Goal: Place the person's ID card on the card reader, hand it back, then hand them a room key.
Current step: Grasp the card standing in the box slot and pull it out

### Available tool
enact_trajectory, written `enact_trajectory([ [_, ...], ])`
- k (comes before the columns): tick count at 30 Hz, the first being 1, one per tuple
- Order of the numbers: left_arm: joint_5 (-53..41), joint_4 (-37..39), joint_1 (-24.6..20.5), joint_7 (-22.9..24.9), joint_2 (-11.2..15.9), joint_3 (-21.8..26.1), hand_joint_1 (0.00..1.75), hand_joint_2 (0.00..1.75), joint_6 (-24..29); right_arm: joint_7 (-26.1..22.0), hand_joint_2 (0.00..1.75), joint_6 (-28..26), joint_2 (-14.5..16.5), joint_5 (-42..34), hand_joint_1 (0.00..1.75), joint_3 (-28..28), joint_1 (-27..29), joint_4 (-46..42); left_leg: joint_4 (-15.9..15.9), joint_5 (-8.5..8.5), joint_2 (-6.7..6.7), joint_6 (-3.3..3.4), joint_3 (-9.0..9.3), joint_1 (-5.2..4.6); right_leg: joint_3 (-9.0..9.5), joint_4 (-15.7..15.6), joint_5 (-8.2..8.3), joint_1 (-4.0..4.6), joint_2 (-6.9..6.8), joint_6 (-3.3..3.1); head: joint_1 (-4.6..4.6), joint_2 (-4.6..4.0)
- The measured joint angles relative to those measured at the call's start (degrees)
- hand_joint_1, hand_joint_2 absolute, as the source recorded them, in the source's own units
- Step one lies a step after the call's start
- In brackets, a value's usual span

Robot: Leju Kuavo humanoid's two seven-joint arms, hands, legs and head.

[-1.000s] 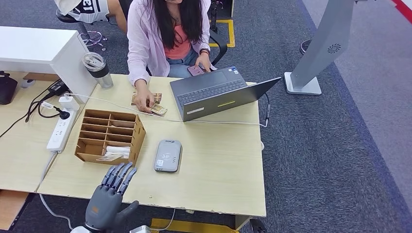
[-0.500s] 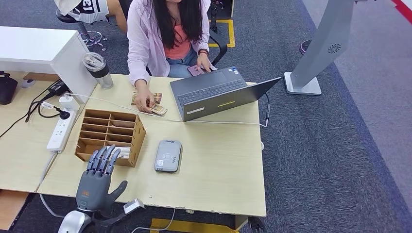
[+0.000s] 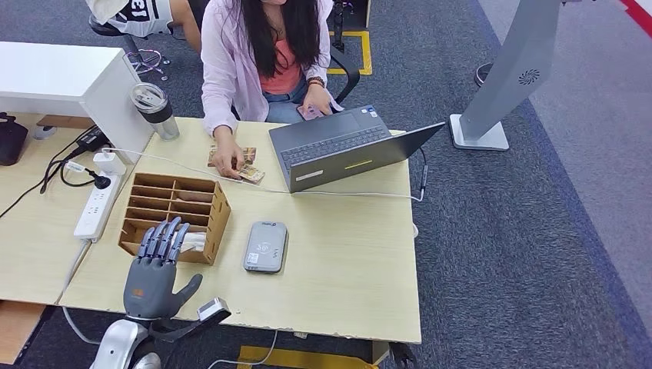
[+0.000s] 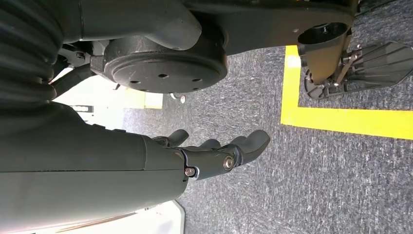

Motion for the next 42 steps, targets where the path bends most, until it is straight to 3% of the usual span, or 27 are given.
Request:
enact_trajectory([
  [19,-0.5,2.8,-2.0,3.0,-0.8,1.1,0.00,1.75,0.0,-0.3,1.75,0.0,0.2,-0.4,0.00,0.4,0.0,0.0,0.0,0.00,0.00,0.00,0.00,0.01,0.00,0.0,0.00,0.00,0.00,0.00,0.00,0.00],
  [42,0.2,4.9,-3.3,2.8,0.0,3.8,0.00,1.75,0.0,-0.6,1.75,0.2,0.2,-0.7,0.00,1.2,0.0,0.0,0.0,0.00,0.01,0.00,0.00,0.00,0.00,0.0,0.00,0.00,0.01,0.00,0.01,0.00],
])
